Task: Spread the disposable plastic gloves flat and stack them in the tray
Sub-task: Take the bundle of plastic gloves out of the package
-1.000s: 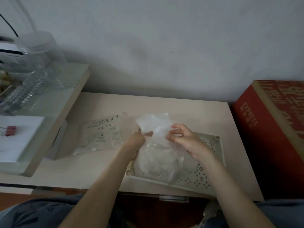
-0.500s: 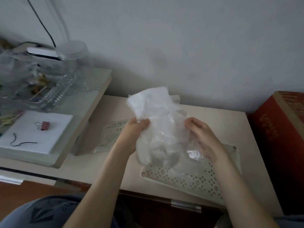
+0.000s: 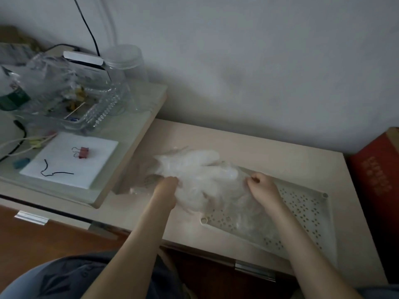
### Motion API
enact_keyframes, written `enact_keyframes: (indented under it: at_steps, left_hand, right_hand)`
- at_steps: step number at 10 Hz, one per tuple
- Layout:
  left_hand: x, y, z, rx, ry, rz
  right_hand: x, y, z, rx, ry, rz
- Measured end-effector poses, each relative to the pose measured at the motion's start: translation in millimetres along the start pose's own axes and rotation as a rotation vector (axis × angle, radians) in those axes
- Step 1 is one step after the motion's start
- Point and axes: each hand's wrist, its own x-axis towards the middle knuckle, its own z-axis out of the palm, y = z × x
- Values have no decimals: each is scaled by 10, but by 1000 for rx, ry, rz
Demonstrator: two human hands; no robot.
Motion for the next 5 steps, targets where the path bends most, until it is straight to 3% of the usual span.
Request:
enact_keyframes:
  at_steps: [1, 2, 3, 4, 5]
  left_hand:
    - [181, -15, -4, 232, 85, 36]
    - [205, -62, -67, 329, 111, 156]
    - [126, -80, -4, 310, 280, 275]
    - [100, -104, -21, 456, 346, 323]
    - [47, -122, -24, 578, 439, 370]
  right_hand:
    - [98, -62, -53, -38, -19, -48]
    - [175, -96, -117, 90, 12, -41]
    - [195, -117, -201, 255, 81, -19]
    - [122, -137, -316, 533, 41, 37]
    - [-5, -182, -421, 727, -103, 4]
